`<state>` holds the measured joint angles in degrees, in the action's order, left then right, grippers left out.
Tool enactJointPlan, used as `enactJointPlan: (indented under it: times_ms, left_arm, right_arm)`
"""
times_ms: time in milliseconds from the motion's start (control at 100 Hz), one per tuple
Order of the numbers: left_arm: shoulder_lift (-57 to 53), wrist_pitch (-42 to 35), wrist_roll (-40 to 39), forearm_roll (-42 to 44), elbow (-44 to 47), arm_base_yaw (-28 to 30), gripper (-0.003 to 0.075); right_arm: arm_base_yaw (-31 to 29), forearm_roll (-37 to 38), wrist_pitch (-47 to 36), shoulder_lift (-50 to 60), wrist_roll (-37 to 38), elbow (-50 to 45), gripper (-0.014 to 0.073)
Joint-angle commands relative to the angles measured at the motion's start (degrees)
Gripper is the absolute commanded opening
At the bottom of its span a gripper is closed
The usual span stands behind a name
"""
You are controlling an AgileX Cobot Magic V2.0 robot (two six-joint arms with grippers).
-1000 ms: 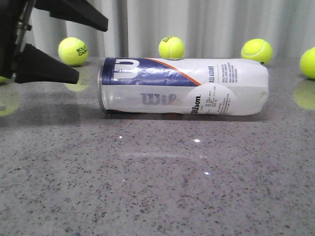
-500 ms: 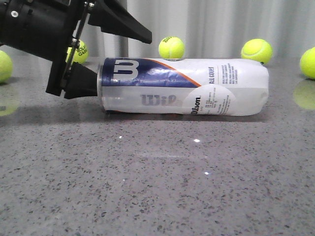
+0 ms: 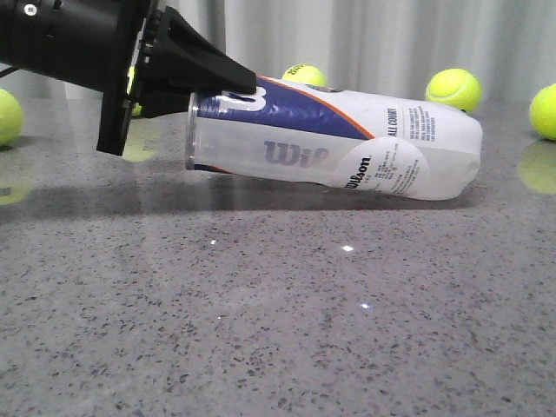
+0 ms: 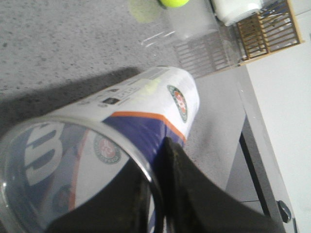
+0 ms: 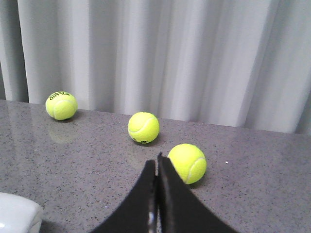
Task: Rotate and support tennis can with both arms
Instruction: 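Lift the can with the left gripper and rotate it upright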
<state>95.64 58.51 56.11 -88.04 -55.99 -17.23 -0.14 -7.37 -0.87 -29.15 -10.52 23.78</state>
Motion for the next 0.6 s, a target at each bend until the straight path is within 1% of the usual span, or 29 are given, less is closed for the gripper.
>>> enactJointPlan:
  times_ms: [0,110,370,420,490,590]
  left_arm:
    - [-2.3,1.7,1.9,-0.8,-1.3,-0.5,-0.0021]
    - [-4.2,3.8,2.2,0.0,-1.3,-0.2,-0.0021]
    - [-14.8,2.7,1.3,7.0,-1.6,-0.2,-0.0021]
    - [-17.4,1.6,-0.6,10.3,-2.4,-0.2,-0.0021]
    - [-21.3,0.0,-4.7,17.0,-4.2,-0.2,-0.0021]
    - [-26.4,-0.9,-12.0,30.2,-8.4,-0.2,-0.0021]
  right_arm:
    - [-0.4,0.1,-4.9,0.0,0.0,1.4,-0.0066]
    - [-0.4,0.1,-4.9,0.0,0.0,1.4,-0.0066]
    - [-0.4,0.1,-4.9,0.0,0.0,1.3,-0.0066]
    - [-0.4,0.1,-4.9,0.0,0.0,1.3,-0.0066]
    - [-0.4,0.1,-4.9,0.0,0.0,1.3,-0.0066]
    - [-0.4,0.1,-4.9,0.0,0.0,1.3,-0.0066]
